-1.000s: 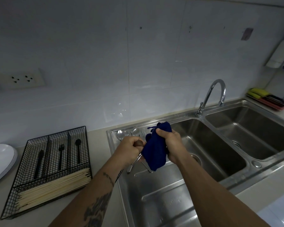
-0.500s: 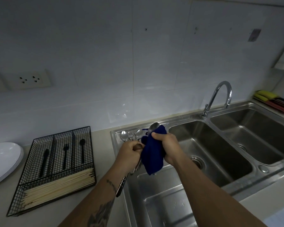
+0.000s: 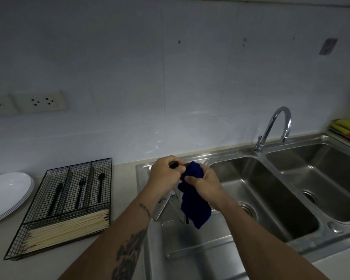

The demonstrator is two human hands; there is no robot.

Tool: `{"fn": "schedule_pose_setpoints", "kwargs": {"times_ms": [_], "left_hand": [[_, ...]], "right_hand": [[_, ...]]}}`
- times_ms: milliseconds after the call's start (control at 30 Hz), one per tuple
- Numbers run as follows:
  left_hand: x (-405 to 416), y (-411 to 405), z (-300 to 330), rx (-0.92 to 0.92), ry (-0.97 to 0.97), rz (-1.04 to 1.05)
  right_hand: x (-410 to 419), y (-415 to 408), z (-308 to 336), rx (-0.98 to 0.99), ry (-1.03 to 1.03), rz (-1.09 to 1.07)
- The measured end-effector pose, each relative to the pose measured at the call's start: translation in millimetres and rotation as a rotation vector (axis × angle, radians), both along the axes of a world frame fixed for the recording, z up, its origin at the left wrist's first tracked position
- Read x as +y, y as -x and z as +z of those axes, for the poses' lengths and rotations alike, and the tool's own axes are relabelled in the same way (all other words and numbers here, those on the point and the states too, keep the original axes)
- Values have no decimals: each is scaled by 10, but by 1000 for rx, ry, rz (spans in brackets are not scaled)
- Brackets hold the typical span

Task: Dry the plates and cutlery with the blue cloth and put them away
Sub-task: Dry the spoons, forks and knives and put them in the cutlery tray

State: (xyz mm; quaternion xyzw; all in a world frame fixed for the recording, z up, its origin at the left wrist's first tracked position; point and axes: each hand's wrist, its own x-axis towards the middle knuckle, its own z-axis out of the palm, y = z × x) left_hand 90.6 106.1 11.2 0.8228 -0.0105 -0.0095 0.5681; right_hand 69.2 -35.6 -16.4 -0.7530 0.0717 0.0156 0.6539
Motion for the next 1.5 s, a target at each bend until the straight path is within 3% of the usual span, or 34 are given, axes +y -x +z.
{"fn": "schedule_pose_setpoints", "kwargs": {"times_ms": [167, 500, 600, 733, 833, 1000, 1133, 1367, 1500], "left_hand": [[-351, -74, -4, -91, -187, 114], [-580, -83, -91, -14, -170, 399], [-556, -60, -129, 36, -134, 400], [-477, -16, -78, 32, -35, 416], [-294, -23, -50, 3, 4, 446], [123, -36, -100, 60, 105, 535], [518, -19, -113, 80, 206, 481], [1358, -105, -240, 41, 247, 578], [1837, -209, -302, 84, 288, 637]], "right_hand": [[-272, -73, 23, -69, 153, 99], [-587, -114, -83, -25, 528, 401], [-551, -125, -51, -44, 486, 356], [-434, -176, 6, 20, 242, 261], [-315, -134, -14, 89, 151, 307], [21, -93, -42, 106, 203, 383], [512, -107, 14, 76, 178, 371], [1372, 78, -109, 122, 155, 422], [1631, 58, -169, 170, 316, 500]]}}
